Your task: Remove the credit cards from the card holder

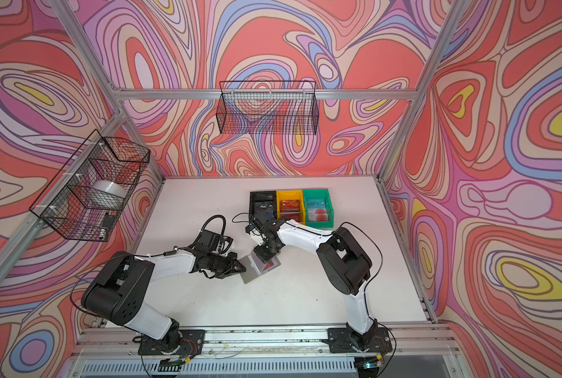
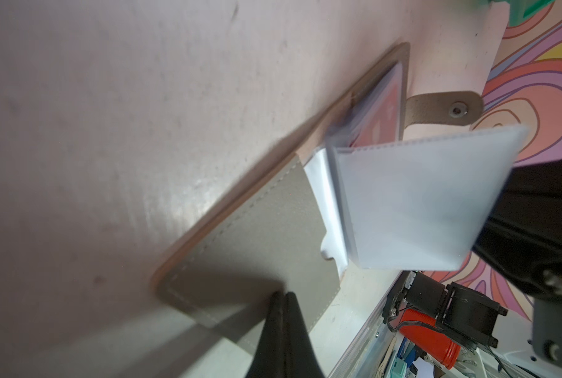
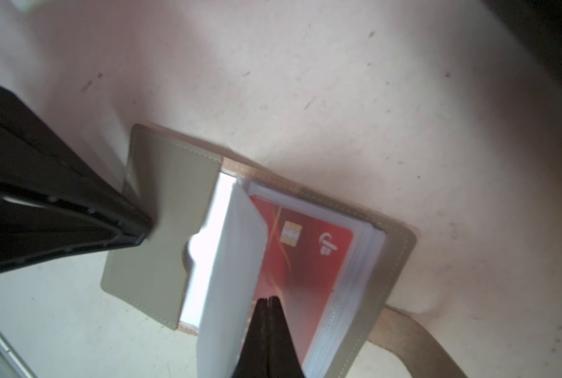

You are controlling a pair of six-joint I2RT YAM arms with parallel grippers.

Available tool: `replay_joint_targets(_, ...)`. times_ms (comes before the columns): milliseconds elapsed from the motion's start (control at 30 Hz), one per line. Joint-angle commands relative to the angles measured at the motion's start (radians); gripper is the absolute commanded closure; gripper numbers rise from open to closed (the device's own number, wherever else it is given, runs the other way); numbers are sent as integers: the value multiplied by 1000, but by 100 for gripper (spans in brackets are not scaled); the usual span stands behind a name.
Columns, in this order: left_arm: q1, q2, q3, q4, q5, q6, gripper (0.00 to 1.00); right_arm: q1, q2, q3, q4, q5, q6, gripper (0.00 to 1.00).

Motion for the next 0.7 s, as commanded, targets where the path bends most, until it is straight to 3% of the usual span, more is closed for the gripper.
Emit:
replay_joint_targets(0,19,-25,-22,-26,-15,-6,96,18,-7,26,-3,-167,-2,97)
replay_joint_targets(133,57,-133,-37,-33,13,-32,95,31,33,52,-8,-357,20,98)
replay_joint_targets(200,79,-185,-45,-59,7,-37,95,40,52,64,-15,-369,33,98)
replay_joint_targets(400,97,-274,-59,-84,6,-61,92,38,26,43,7,-247,71,99)
replay_joint_targets(667,77,-160,-79,176,111,-178,79,-41,-69,0,12,-67,119,98)
